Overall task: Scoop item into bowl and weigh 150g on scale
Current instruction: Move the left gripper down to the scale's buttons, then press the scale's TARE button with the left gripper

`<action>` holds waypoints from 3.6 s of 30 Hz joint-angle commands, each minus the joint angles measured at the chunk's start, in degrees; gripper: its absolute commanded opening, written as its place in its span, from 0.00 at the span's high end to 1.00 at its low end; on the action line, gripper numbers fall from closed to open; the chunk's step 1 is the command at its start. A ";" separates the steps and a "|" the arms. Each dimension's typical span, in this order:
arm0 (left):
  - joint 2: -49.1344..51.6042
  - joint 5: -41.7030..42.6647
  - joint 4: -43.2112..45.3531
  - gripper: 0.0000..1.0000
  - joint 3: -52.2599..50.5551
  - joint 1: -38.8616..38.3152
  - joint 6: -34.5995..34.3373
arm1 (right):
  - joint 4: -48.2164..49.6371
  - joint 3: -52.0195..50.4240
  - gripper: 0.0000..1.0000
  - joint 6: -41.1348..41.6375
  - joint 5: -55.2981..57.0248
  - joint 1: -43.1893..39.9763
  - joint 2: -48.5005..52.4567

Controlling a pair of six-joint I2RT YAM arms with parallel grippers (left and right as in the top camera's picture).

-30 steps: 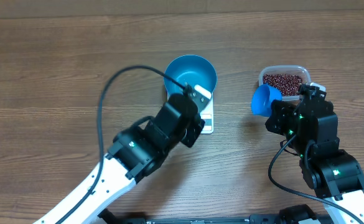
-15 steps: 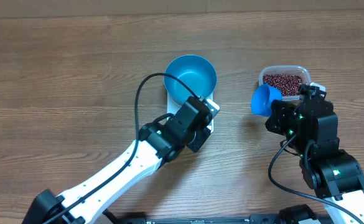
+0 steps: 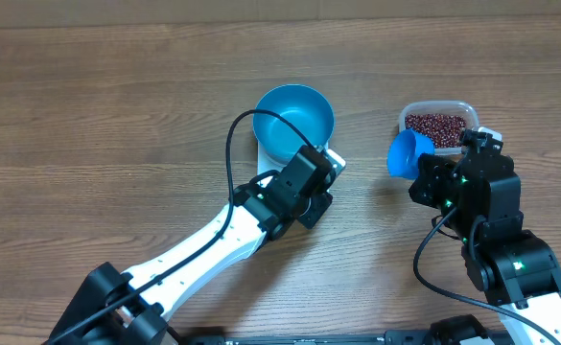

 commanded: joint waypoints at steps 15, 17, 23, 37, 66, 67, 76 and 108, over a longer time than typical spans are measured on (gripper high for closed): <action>4.28 2.73 4.96 0.96 -0.31 0.02 7.08 | 1.11 1.92 0.96 0.39 0.59 -0.22 2.16; 4.39 1.11 5.01 0.96 -0.31 0.04 7.06 | 1.33 1.92 0.96 0.39 0.57 -0.22 2.40; 5.33 -5.31 4.98 0.96 -0.31 0.11 7.04 | 1.46 1.92 0.96 0.39 0.39 -0.22 2.38; 12.92 -5.88 5.57 0.96 -0.31 1.95 3.58 | 1.60 1.92 0.96 0.39 0.15 -0.22 2.38; 13.11 -9.16 8.28 0.96 -0.31 1.95 2.03 | 1.60 1.92 0.96 0.37 0.17 -0.22 2.38; 13.11 -9.20 8.24 0.96 -0.31 1.92 1.86 | 1.60 1.92 0.96 0.37 0.15 -0.22 2.38; 13.11 -10.78 7.02 0.96 -0.31 1.92 -0.48 | 1.60 1.92 0.96 0.37 0.17 -0.22 2.38; 13.11 -7.76 6.64 0.96 -0.31 1.88 2.58 | 1.60 1.92 0.96 0.39 0.15 -0.22 2.38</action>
